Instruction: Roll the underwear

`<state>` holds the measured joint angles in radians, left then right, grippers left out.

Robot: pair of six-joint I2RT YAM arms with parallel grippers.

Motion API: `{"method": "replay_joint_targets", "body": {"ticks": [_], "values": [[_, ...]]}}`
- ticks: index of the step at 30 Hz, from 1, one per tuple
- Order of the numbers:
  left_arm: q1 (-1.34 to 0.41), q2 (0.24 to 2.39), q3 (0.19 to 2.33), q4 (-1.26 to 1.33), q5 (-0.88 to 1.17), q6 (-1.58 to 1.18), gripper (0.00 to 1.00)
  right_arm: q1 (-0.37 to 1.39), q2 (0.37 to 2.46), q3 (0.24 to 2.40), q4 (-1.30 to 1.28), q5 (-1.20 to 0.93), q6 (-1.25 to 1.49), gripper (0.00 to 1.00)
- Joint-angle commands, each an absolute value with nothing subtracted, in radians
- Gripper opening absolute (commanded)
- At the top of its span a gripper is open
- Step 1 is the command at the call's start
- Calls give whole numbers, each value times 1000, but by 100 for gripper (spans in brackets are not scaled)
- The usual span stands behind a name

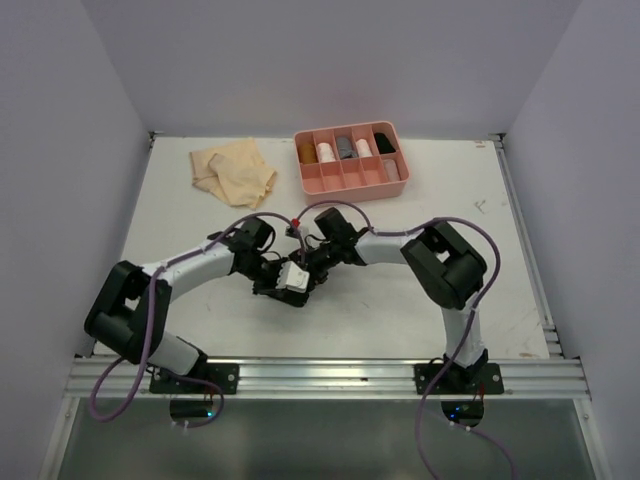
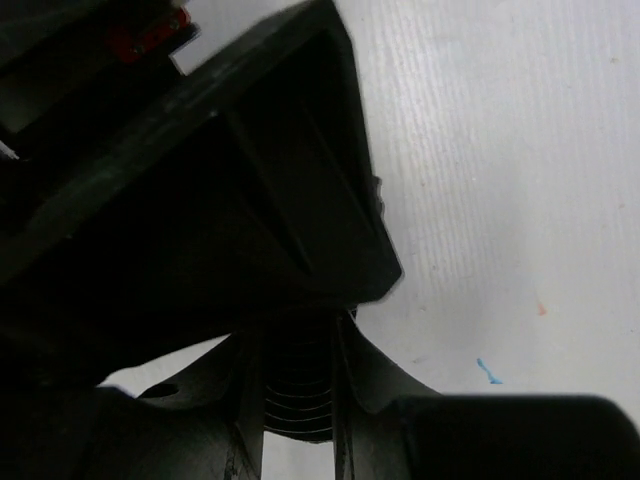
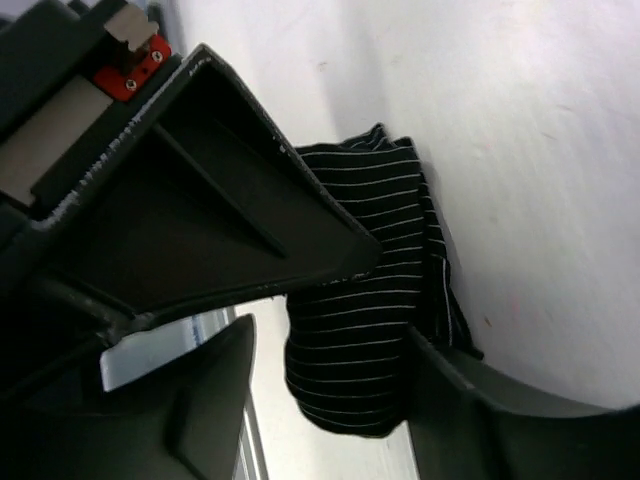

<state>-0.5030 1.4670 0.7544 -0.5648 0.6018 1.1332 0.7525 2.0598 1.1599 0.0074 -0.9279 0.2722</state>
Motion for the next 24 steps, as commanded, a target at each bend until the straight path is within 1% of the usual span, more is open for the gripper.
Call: {"method": "replay_joint_targets", "body": {"ticks": [1, 2, 3, 4, 6, 7, 9, 11, 12, 13, 14, 16, 17, 20, 22, 23, 24], "values": [[-520, 1652, 736, -670, 494, 1147, 2, 741, 1964, 1100, -95, -709, 235, 66], [-519, 1673, 753, -704, 494, 1149, 1, 726, 1922, 1080, -88, -683, 239, 67], [-520, 1704, 761, -722, 502, 1149, 0, 716, 1883, 1043, -90, -657, 242, 72], [-520, 1716, 782, -733, 503, 1143, 0, 707, 1797, 1029, -94, -635, 245, 77], [-518, 1742, 808, -774, 508, 1143, 0, 677, 1715, 1008, -138, -562, 236, 77], [-518, 1776, 825, -791, 512, 1138, 0, 667, 1613, 999, -149, -533, 226, 77], [-517, 1825, 896, -862, 512, 1138, 0, 647, 1508, 971, -189, -442, 206, 75], [-514, 1908, 984, -944, 525, 1140, 0, 647, 1377, 956, -247, -390, 158, 71], [-512, 1967, 1015, -968, 528, 1138, 0, 650, 1346, 954, -276, -359, 140, 70], [-509, 1997, 1078, -985, 531, 1128, 0, 658, 1316, 951, -303, -339, 127, 67], [-505, 2028, 1113, -1027, 534, 1126, 0, 698, 1265, 954, -361, -315, 111, 66], [-502, 2112, 1217, -1067, 551, 1108, 0, 767, 1233, 954, -402, -206, 72, 65], [-496, 2138, 1251, -1104, 557, 1103, 0, 851, 1227, 963, -432, -155, 65, 65], [-494, 2207, 1351, -1155, 581, 1080, 0, 998, 1261, 997, -451, -8, 45, 64], [-494, 2236, 1394, -1170, 589, 1066, 0, 1084, 1325, 1018, -442, 84, 8, 66], [-494, 2244, 1400, -1178, 589, 1066, 0, 1107, 1353, 1041, -430, 104, 8, 67], [-494, 2249, 1404, -1177, 584, 1060, 0, 1124, 1403, 1054, -423, 116, -50, 69]]}}
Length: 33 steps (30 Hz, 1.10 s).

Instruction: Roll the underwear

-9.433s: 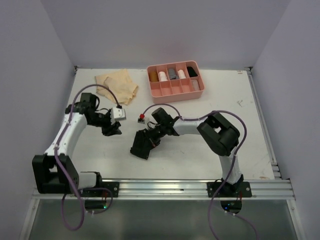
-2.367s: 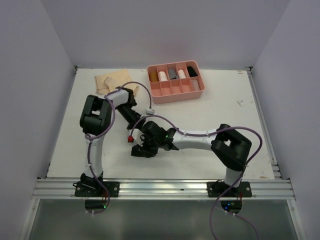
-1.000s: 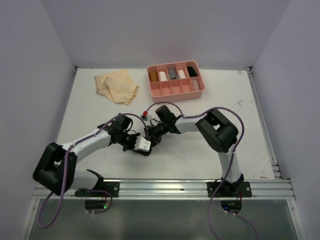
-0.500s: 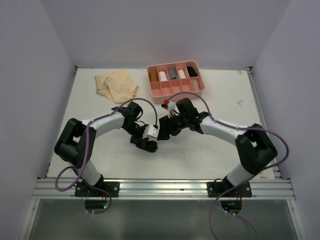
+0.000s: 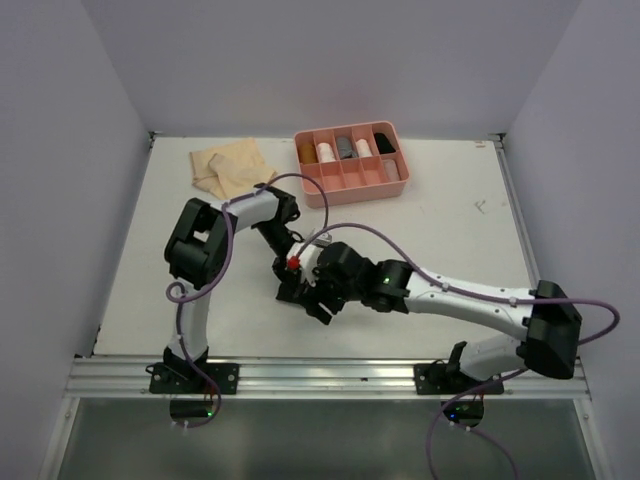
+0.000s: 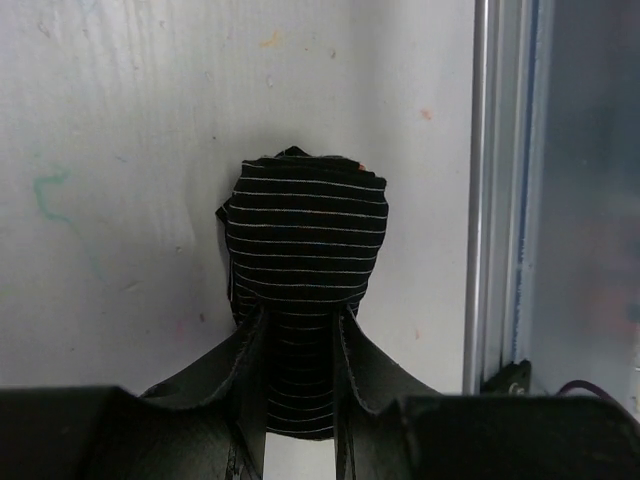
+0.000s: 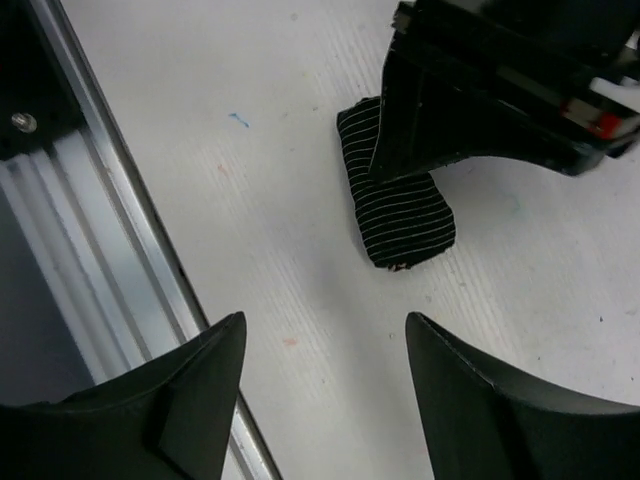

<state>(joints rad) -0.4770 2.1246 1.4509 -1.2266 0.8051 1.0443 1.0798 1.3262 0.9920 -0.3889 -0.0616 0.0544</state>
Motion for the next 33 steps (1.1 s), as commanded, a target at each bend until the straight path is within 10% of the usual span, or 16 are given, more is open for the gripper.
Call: {"method": "replay_joint_targets", "body": {"ticks": [1, 33], "values": [[-494, 2252, 1404, -1177, 580, 1058, 0, 1149, 1435, 1066, -420, 121, -66, 70], [-492, 2264, 1379, -1163, 597, 1048, 0, 1173, 1822, 1158, -255, -37, -166, 72]]}}
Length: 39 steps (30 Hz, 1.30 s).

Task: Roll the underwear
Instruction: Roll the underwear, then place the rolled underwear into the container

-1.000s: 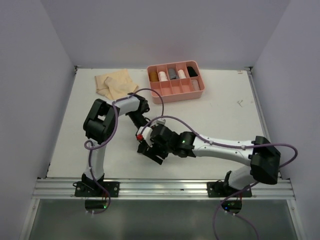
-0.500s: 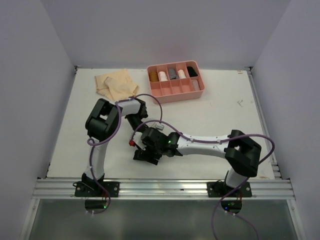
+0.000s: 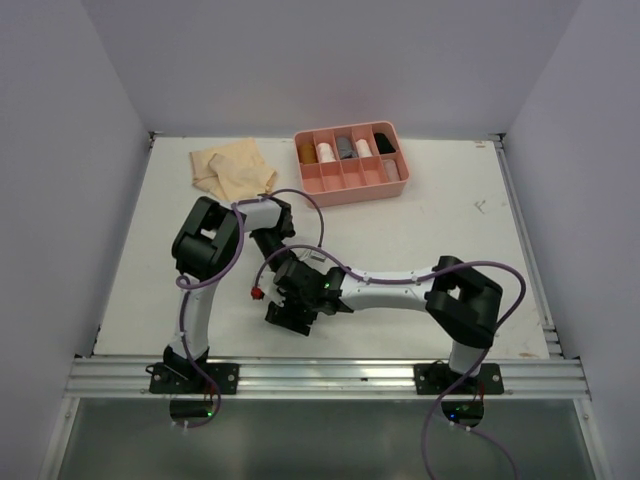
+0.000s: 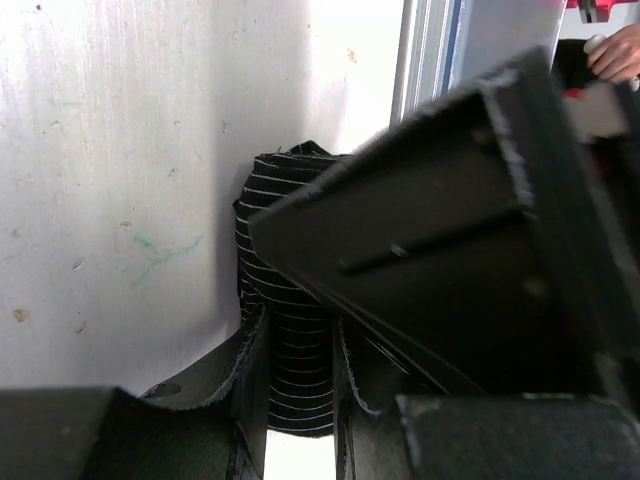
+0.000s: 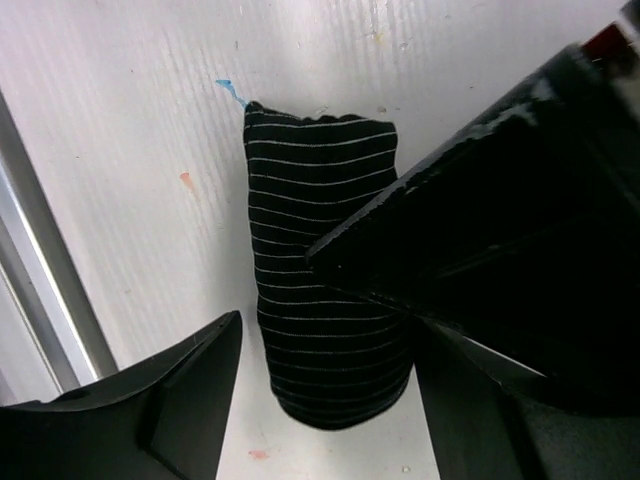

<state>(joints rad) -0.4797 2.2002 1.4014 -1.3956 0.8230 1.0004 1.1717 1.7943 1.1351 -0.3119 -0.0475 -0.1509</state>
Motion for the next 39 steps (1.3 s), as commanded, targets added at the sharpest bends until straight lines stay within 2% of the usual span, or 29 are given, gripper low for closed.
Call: {"method": "replay_joint_targets", "body": {"ticks": [1, 4, 7, 8, 10, 11, 12, 13, 16, 19, 21, 22, 26, 31, 34, 36, 39], "values": [[-494, 2263, 1378, -1163, 597, 1048, 0, 1173, 1838, 1161, -249, -34, -167, 72], [-492, 2266, 1377, -1161, 597, 1048, 0, 1172, 1859, 1166, -244, -18, -172, 69], [-492, 2266, 1382, -1161, 595, 1046, 1, 1173, 1862, 1151, -216, -21, -176, 56], [-492, 2267, 1384, -1161, 595, 1045, 2, 1173, 1853, 1137, -207, -23, -176, 43], [-491, 2269, 1387, -1161, 601, 1043, 5, 1173, 1847, 1126, -190, -34, -176, 26], [-489, 2269, 1391, -1161, 618, 1039, 12, 1172, 1841, 1114, -184, -38, -176, 11], [-486, 2267, 1396, -1160, 627, 1034, 17, 1172, 1836, 1105, -180, -44, -176, 4], [-479, 2258, 1399, -1149, 637, 1029, 28, 1173, 1829, 1085, -169, -60, -176, 0], [-442, 2237, 1437, -1147, 686, 1009, 52, 1173, 1789, 1039, -166, -78, -167, 0], [-381, 2209, 1535, -1184, 745, 1005, 64, 1172, 1724, 987, -176, -77, -137, 0], [-324, 2160, 1629, -1186, 793, 979, 82, 1170, 1671, 960, -189, -58, -115, 0], [-305, 2123, 1662, -1184, 810, 970, 100, 1169, 1651, 933, -202, -54, -107, 0], [-224, 2013, 1816, -1122, 871, 889, 100, 1131, 1546, 873, -227, -29, -43, 0], [-134, 1821, 1812, -870, 913, 714, 100, 918, 1407, 848, -256, -15, 67, 0], [-75, 1665, 1650, -636, 934, 521, 100, 787, 1361, 960, -328, 87, 106, 0], [-60, 1576, 1544, -373, 797, 392, 100, 712, 1387, 1103, -403, 173, 117, 0], [-60, 1435, 1383, -167, 603, 220, 100, 634, 1483, 1267, -481, 337, 120, 0]]}}
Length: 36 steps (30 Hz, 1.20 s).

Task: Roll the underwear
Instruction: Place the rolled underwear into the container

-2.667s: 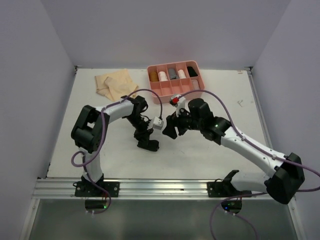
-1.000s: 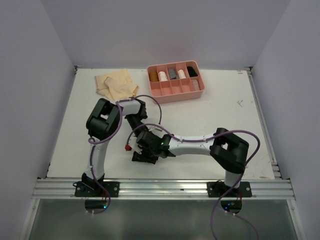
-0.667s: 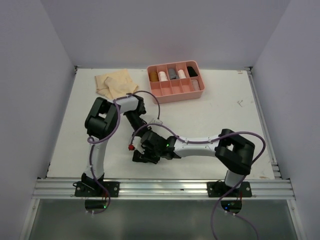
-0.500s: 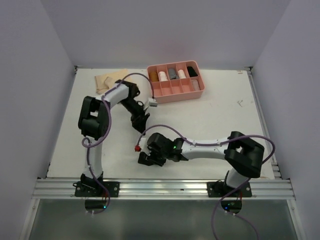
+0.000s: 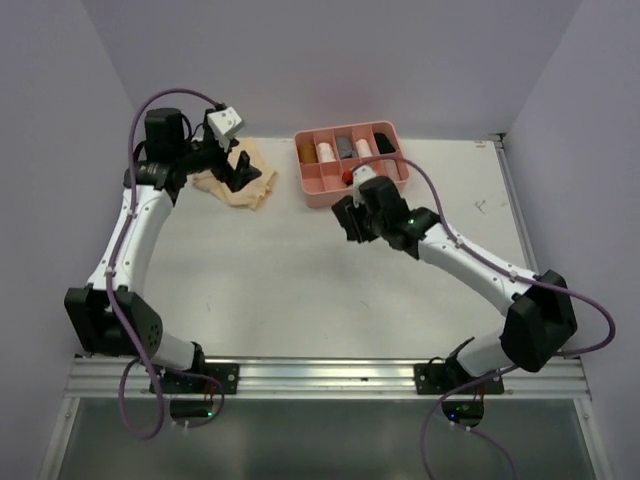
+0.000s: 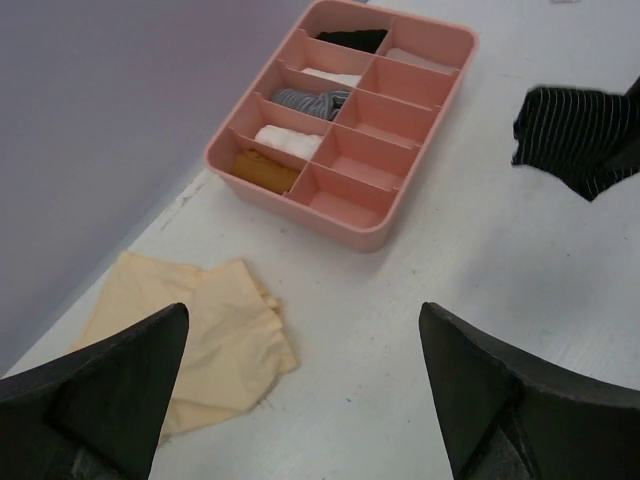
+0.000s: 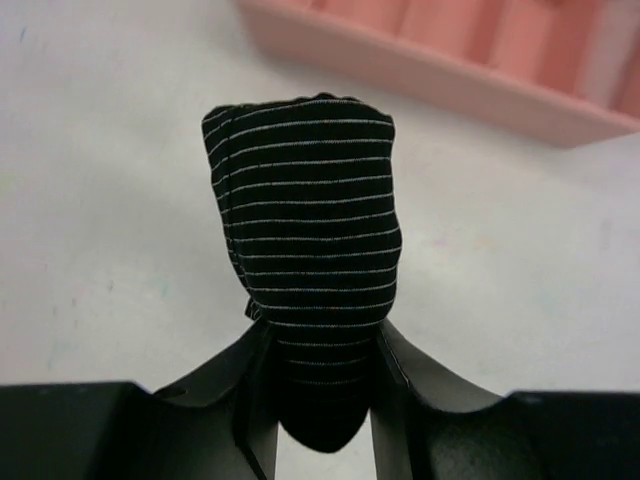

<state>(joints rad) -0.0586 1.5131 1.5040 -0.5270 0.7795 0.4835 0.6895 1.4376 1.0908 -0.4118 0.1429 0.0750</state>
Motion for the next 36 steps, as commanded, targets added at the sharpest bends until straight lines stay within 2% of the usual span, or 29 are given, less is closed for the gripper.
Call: {"method": "replay_joint_targets", "body": {"ticks": [1, 3, 6, 13, 17, 21, 26, 36], "values": [[-60, 1383, 1350, -137, 559, 184, 100, 615, 1520, 1381, -501, 371, 127, 0], [-60, 1356, 1309, -129, 514, 169, 100, 580, 1633, 1503, -537, 480, 140, 0], [-61, 1359, 1321, -190, 453, 129, 100, 555, 1812, 1795, -635, 596, 133, 0], [-61, 1358, 1296, -267, 342, 110, 100, 551, 2156, 2150, -765, 785, 32, 0], [-61, 1336, 1259, -279, 318, 120, 100, 514, 2244, 2213, -781, 827, 34, 0], [-61, 1324, 1235, -293, 314, 123, 100, 473, 2295, 2264, -799, 773, 46, 0], [-61, 1333, 1213, -295, 305, 127, 100, 437, 2335, 2226, -781, 672, 38, 0], [-61, 1353, 1215, -325, 288, 138, 100, 430, 2390, 2247, -753, 522, 40, 0]]}}
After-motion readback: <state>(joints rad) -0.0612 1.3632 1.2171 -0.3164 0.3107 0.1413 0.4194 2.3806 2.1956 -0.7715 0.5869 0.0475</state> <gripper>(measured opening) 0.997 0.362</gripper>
